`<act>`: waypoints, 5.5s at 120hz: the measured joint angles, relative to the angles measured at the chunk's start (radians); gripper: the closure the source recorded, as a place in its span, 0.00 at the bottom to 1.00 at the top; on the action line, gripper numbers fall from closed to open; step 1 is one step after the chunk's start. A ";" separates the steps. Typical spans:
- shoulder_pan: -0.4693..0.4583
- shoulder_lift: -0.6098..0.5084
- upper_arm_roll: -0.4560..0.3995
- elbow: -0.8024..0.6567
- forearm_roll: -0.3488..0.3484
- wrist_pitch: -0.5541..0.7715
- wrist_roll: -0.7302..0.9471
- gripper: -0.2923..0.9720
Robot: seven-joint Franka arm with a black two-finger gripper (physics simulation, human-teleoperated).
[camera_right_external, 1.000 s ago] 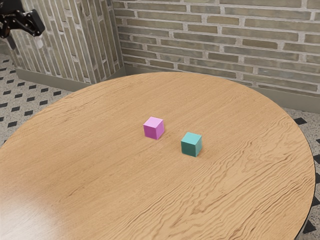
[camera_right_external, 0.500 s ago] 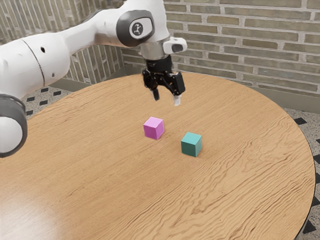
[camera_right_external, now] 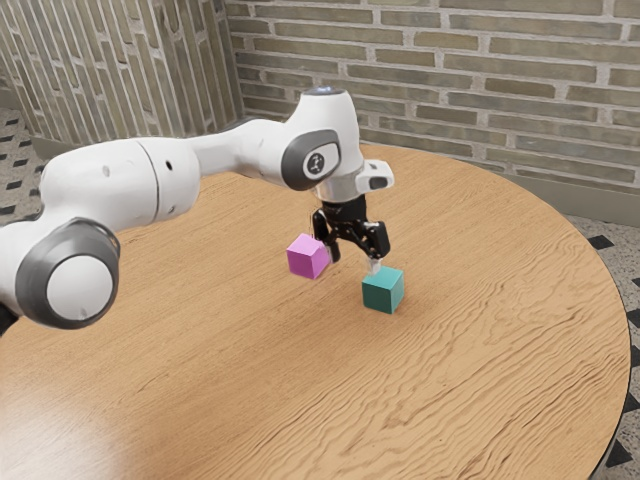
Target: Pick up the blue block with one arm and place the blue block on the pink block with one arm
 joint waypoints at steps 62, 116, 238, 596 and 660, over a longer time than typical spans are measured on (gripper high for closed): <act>-0.038 0.143 0.012 0.139 0.005 0.073 -0.064 0.24; -0.050 0.180 0.028 0.194 0.019 -0.012 -0.168 0.26; -0.077 0.250 0.024 0.225 0.033 0.089 -0.174 0.30; 0.137 0.046 0.110 0.054 0.042 0.138 -0.032 0.47; 0.136 0.065 0.088 0.079 0.049 0.124 0.059 0.48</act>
